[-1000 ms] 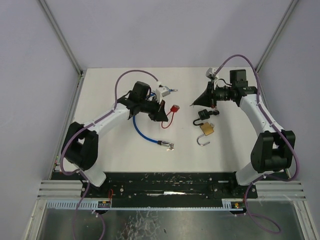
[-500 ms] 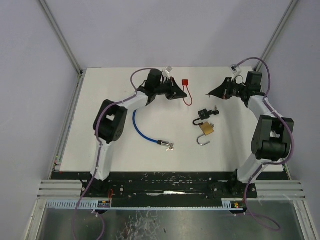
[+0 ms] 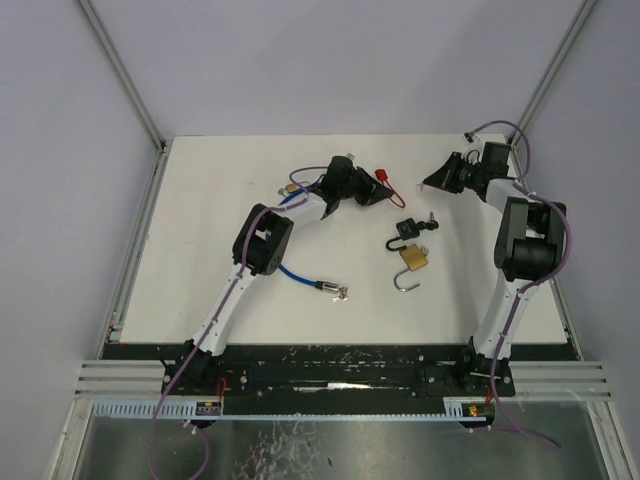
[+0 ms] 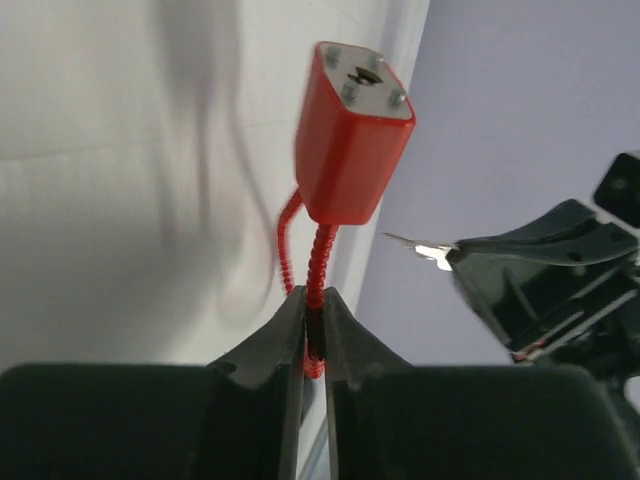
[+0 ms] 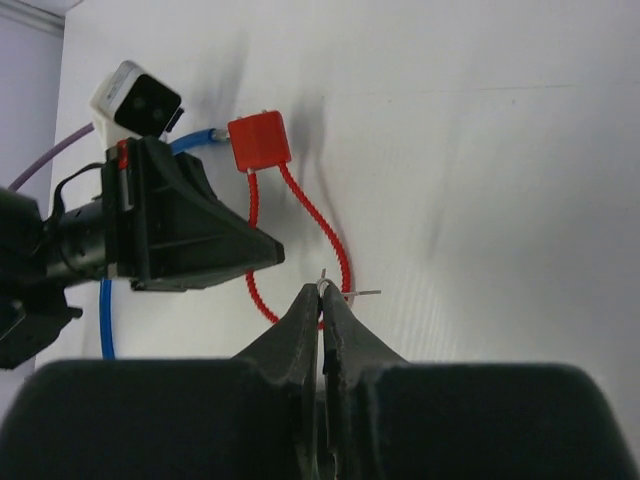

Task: Lock with the key
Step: Place the key at the center of the board.

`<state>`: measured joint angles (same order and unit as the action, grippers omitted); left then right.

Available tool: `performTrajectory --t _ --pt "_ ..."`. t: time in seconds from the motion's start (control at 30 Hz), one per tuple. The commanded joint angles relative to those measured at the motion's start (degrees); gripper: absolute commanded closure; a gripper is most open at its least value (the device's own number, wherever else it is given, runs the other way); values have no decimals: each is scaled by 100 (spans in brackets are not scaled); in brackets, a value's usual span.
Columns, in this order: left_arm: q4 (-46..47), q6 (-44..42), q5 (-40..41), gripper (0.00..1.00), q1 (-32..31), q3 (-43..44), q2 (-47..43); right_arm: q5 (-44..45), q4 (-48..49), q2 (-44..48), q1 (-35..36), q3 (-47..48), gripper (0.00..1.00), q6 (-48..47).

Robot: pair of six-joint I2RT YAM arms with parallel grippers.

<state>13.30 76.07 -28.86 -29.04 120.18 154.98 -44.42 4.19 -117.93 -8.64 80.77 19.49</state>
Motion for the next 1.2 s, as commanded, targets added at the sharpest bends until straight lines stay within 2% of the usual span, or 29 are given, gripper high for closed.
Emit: performTrajectory --t 0.0,0.07,0.17,0.43,0.53,0.6,0.7,0.93,1.07,1.17 --pt "-298 350 517 88 -133 711 176 220 466 -342 12 461 90 455" --pt "-430 268 641 85 -173 884 247 244 464 -535 28 642 90 461" --pt "-866 -121 942 69 -190 1183 279 251 444 -805 76 853 89 451" --pt "-1948 -1614 1750 54 -146 1292 -334 -73 192 -1004 274 1136 82 348" --pt "-2045 -2274 1887 52 -146 1216 -733 -136 -68 -911 318 1141 75 119" --pt "-2070 -2796 2041 51 -149 996 -1124 -11 -253 -726 311 1063 66 -237" --pt "-1842 -3642 2328 51 -146 269 -2018 195 -604 -373 279 989 52 -862" --pt "-833 -5887 2940 47 -139 -2582 -4994 -692 -1334 745 219 473 49 -1976" --pt "-664 -6244 3271 33 -45 -4180 -6532 -1193 -1674 1712 214 -287 49 -2650" --pt "-560 -6061 3483 17 114 -5258 -7570 -960 -2631 2446 214 -507 49 -3517"
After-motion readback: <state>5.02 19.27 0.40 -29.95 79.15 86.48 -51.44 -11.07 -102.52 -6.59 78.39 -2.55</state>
